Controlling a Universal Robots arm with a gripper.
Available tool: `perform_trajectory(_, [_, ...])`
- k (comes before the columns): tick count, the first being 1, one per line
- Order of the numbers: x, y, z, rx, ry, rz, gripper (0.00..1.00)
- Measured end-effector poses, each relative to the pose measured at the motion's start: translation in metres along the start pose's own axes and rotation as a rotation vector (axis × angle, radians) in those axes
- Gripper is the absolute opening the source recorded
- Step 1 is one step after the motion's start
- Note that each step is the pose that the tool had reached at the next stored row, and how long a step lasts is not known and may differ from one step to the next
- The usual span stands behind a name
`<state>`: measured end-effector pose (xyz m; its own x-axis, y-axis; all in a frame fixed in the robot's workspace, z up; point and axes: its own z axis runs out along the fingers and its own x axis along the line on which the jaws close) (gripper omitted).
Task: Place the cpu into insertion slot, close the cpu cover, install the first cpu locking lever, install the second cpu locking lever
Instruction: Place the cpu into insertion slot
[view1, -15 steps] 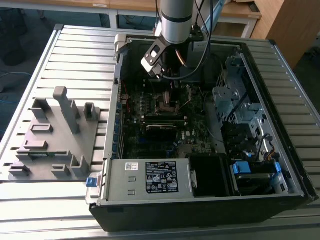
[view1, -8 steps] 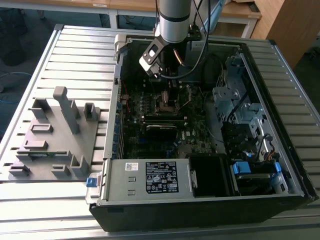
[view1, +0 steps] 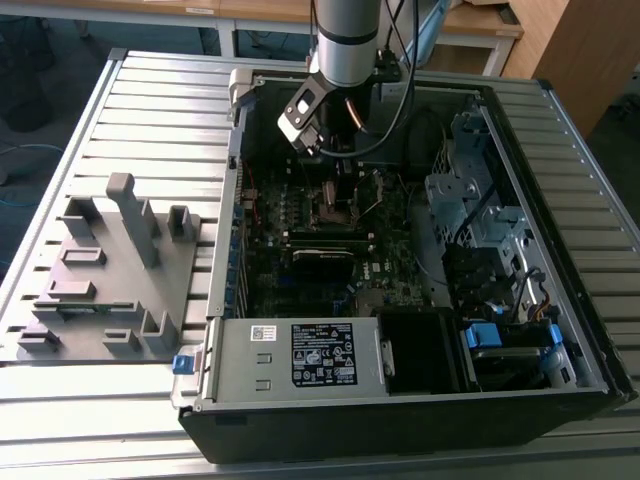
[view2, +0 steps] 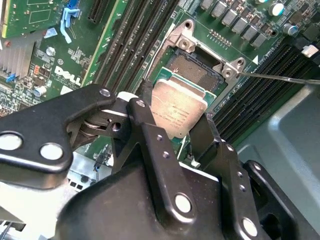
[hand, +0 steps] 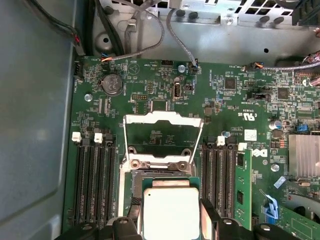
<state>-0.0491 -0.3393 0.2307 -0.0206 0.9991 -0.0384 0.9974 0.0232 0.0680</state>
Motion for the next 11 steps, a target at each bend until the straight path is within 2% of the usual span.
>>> perform_trajectory(11, [0.0001, -0.0001, 0.0014, -0.0001, 0.0001, 0.000, 0.54])
